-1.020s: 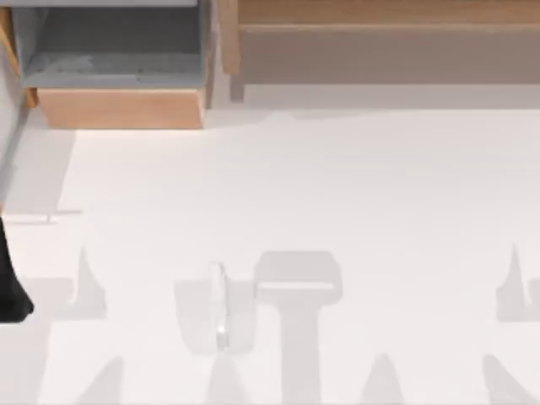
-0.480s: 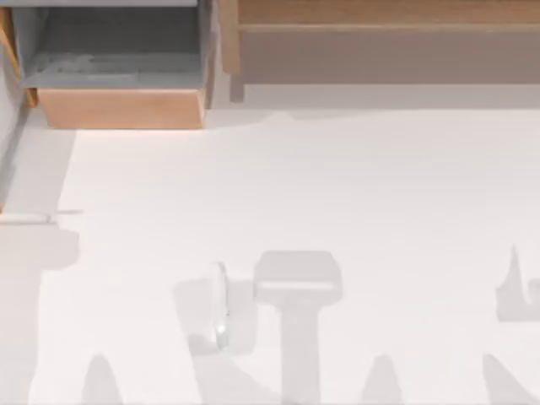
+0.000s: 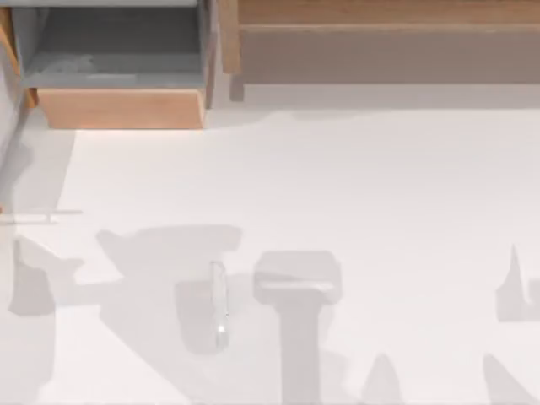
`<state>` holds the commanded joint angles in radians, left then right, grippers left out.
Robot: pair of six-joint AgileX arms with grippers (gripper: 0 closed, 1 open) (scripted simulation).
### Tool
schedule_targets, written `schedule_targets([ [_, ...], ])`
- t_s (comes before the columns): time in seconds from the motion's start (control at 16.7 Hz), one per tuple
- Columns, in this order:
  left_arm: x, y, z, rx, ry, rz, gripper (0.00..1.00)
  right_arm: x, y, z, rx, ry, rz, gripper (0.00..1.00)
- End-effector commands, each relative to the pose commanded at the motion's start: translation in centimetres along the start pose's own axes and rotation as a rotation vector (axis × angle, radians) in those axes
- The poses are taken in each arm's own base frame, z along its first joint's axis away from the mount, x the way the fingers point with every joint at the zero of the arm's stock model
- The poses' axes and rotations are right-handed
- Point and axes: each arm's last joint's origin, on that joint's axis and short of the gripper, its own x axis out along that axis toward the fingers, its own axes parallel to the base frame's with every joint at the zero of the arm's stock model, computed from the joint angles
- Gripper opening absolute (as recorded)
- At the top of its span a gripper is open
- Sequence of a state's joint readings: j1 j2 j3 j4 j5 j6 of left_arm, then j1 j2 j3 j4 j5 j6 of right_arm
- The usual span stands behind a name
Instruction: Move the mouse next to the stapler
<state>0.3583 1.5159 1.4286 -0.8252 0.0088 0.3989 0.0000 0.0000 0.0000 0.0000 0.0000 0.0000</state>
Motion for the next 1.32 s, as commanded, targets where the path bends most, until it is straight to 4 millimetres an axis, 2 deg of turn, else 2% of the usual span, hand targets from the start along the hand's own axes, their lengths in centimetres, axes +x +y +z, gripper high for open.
schedule_targets([
  [0.18, 5.9, 2.5, 3.5, 0.033, 0.165, -0.076, 1.00, 0.0, 0.0, 0.0, 0.000, 0.000, 0.000, 1.00],
  [0.36, 11.4, 3.8, 5.5, 0.059, 0.286, -0.147, 1.00, 0.0, 0.0, 0.0, 0.000, 0.000, 0.000, 1.00],
  [0.54, 16.3, 3.7, 6.3, 0.093, 0.385, -0.217, 1.00, 0.0, 0.0, 0.0, 0.000, 0.000, 0.000, 1.00],
  [0.78, 21.9, 2.4, 6.1, 0.134, 0.477, -0.289, 1.00, 0.0, 0.0, 0.0, 0.000, 0.000, 0.000, 1.00],
  [0.96, 24.0, 1.8, 5.9, 0.152, 0.490, -0.305, 1.00, 0.0, 0.0, 0.0, 0.000, 0.000, 0.000, 1.00],
  [1.32, 24.4, 1.9, 5.7, 0.148, 0.493, -0.305, 1.00, 0.0, 0.0, 0.0, 0.000, 0.000, 0.000, 1.00],
])
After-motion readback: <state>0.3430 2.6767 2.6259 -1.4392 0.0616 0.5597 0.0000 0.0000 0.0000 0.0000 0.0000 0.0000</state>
